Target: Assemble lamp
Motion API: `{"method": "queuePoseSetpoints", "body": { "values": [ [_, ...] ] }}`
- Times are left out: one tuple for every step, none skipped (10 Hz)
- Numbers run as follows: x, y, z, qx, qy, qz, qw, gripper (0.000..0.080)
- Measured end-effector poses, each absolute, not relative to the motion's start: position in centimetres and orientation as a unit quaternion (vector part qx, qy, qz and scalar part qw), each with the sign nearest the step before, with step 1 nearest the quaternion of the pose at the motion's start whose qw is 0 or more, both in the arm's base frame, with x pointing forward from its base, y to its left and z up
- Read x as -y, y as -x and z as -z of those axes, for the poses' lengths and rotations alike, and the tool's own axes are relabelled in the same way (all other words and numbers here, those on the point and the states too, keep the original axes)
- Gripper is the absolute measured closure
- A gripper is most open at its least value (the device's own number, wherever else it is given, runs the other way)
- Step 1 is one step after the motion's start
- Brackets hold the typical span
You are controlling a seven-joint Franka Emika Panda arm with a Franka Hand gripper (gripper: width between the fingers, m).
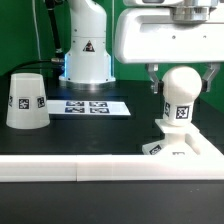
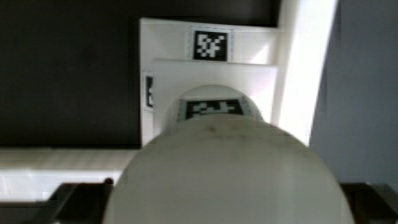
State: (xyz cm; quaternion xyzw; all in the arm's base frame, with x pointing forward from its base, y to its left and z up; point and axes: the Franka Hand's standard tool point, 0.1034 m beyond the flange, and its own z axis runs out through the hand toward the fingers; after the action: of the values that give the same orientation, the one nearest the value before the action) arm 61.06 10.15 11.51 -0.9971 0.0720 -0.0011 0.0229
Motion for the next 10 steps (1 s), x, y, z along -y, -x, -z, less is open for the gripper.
{"method": "queuePoseSetpoints", "body": {
  "values": [
    [-10.13, -61.0, -11.49, -0.122, 0.992, -0.002, 0.026, 0.022],
    [-10.05, -60.99, -11.46, -0.174, 0.984, -0.006, 0.033, 0.022],
    [-10.1, -61.04, -11.43, -0.211, 0.977, -0.005, 0.034, 0.022],
    [-10.09, -61.05, -11.39, -0.233, 0.972, -0.003, 0.034, 0.022],
    [-10.09, -61.05, -11.39, -0.253, 0.967, -0.004, 0.035, 0.022],
    [-10.12, -61.05, -11.4, -0.291, 0.956, -0.006, 0.037, 0.022],
    [-10.11, -61.05, -11.39, -0.316, 0.948, -0.008, 0.038, 0.022],
    [-10.13, -61.04, -11.39, -0.33, 0.943, -0.009, 0.038, 0.022],
    [-10.19, -61.01, -11.38, -0.377, 0.925, -0.012, 0.041, 0.022],
    [-10.31, -60.93, -11.37, -0.439, 0.897, -0.019, 0.044, 0.022]
  ]
}}
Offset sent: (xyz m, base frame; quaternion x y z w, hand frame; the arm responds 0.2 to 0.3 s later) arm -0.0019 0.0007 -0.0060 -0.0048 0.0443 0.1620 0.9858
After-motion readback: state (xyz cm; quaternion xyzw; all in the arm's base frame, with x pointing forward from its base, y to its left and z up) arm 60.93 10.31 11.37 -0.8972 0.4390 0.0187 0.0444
